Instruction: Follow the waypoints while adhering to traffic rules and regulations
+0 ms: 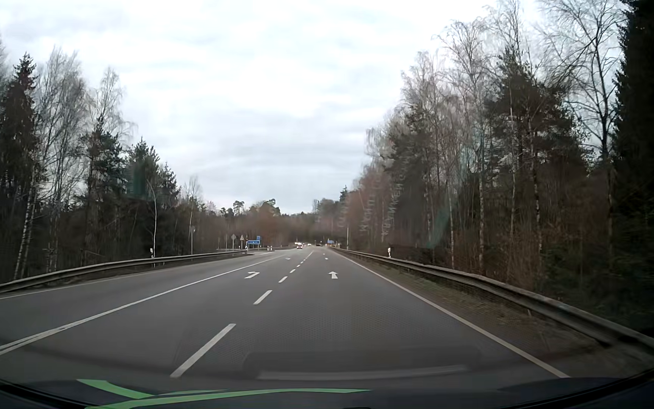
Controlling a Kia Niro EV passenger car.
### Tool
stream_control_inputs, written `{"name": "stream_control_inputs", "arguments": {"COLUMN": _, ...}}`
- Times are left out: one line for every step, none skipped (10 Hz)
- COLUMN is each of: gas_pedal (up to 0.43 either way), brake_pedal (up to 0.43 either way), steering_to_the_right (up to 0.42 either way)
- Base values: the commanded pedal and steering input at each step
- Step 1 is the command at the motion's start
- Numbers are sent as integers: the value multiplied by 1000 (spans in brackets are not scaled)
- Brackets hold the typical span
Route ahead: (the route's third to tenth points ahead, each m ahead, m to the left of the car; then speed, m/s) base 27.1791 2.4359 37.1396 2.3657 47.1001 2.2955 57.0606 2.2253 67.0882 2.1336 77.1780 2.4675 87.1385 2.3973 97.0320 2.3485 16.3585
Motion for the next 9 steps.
{"name": "stream_control_inputs", "arguments": {"gas_pedal": 138, "brake_pedal": 0, "steering_to_the_right": 3}}
{"name": "stream_control_inputs", "arguments": {"gas_pedal": 138, "brake_pedal": 0, "steering_to_the_right": 3}}
{"name": "stream_control_inputs", "arguments": {"gas_pedal": 138, "brake_pedal": 0, "steering_to_the_right": 3}}
{"name": "stream_control_inputs", "arguments": {"gas_pedal": 138, "brake_pedal": 0, "steering_to_the_right": 3}}
{"name": "stream_control_inputs", "arguments": {"gas_pedal": 138, "brake_pedal": 0, "steering_to_the_right": 4}}
{"name": "stream_control_inputs", "arguments": {"gas_pedal": 138, "brake_pedal": 0, "steering_to_the_right": 3}}
{"name": "stream_control_inputs", "arguments": {"gas_pedal": 138, "brake_pedal": 0, "steering_to_the_right": 3}}
{"name": "stream_control_inputs", "arguments": {"gas_pedal": 138, "brake_pedal": 0, "steering_to_the_right": 3}}
{"name": "stream_control_inputs", "arguments": {"gas_pedal": 138, "brake_pedal": 0, "steering_to_the_right": 3}}
